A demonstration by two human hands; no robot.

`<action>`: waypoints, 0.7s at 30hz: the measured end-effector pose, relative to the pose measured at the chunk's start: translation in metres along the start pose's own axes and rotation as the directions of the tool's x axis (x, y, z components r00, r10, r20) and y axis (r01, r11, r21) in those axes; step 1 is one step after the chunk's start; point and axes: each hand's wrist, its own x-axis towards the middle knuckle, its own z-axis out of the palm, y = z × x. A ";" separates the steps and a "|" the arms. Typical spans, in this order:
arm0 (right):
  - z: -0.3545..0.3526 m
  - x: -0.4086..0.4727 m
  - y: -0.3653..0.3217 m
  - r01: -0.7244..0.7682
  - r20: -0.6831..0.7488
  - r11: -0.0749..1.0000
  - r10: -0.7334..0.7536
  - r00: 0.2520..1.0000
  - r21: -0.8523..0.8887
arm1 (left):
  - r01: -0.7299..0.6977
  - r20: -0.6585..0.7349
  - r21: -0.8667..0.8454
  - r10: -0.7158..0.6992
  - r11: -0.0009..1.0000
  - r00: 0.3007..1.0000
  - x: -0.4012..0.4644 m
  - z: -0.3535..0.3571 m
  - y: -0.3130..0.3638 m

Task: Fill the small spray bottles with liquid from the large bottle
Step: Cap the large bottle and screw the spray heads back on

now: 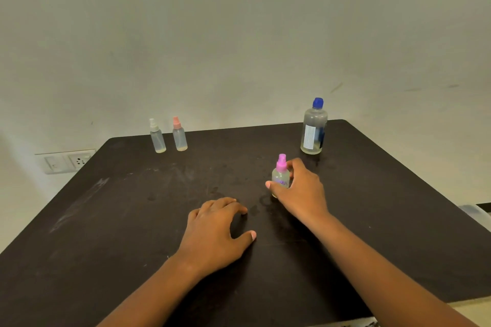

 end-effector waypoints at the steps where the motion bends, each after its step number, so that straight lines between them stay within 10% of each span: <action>1: 0.001 0.002 -0.001 -0.003 0.001 1.000 0.003 1.000 -0.012 | 0.000 -0.017 -0.028 -0.001 1.000 1.000 0.002 -0.001 -0.002; 21: 0.110 0.143 -0.122 0.172 0.087 0.984 -0.175 0.981 0.036 | 0.290 -0.028 0.202 -0.290 0.935 0.957 0.128 -0.049 -0.124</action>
